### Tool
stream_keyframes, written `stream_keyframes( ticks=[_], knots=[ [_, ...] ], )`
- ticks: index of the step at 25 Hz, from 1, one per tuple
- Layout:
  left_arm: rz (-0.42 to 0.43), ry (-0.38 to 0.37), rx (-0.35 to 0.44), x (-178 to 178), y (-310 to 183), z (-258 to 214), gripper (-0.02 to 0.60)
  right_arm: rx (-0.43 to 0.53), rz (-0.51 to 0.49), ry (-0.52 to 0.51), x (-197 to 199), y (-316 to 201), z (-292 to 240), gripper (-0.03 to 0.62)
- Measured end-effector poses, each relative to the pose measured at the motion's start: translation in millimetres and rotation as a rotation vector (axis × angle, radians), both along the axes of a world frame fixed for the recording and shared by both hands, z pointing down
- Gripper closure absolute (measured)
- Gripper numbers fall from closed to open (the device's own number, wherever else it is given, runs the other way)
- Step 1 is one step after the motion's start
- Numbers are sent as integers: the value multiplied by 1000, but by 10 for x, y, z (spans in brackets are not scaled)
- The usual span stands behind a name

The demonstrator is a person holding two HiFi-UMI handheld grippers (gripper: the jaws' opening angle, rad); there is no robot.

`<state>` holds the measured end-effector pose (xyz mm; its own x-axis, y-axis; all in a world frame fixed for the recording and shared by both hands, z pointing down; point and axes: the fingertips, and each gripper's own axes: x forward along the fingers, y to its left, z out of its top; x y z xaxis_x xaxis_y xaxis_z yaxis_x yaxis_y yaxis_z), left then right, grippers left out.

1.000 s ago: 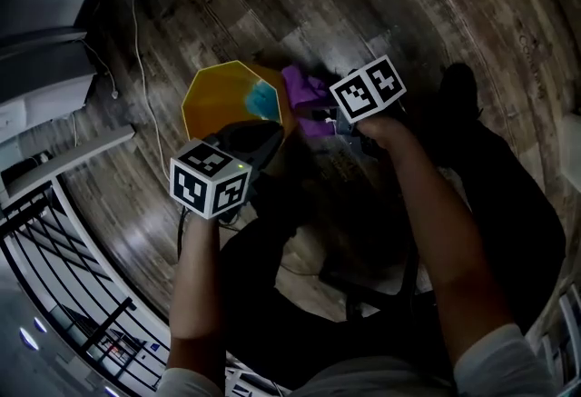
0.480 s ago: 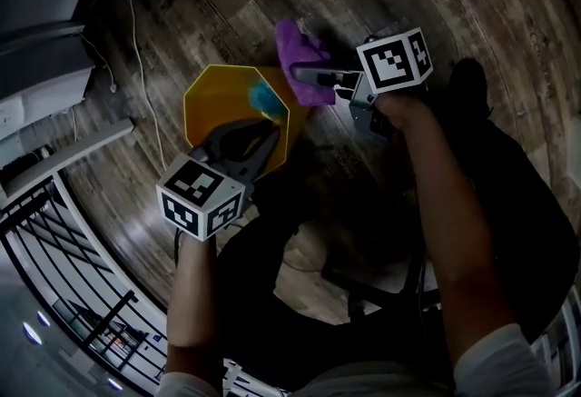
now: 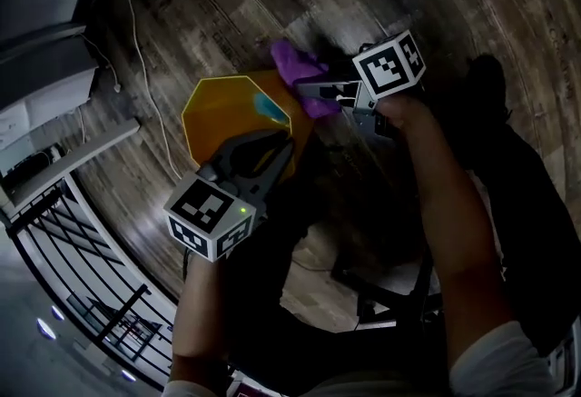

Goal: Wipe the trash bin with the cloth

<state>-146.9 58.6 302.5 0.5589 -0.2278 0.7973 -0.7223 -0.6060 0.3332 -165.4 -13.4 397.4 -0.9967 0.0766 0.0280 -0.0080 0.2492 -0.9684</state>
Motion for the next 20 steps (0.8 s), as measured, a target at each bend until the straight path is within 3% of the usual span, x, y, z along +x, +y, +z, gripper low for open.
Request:
stream_keyframes(
  ticks=[5, 11, 20],
  knots=[
    [39, -53, 61, -12, -44, -30, 549, -6, -31, 136, -83, 89, 565, 410],
    [20, -75, 167, -7, -216, -174, 549, 63, -191, 309, -190, 331, 1048, 410],
    [-1, -75, 138, -65, -197, -81, 549, 174, -404, 635, -92, 906, 1720, 410]
  ],
)
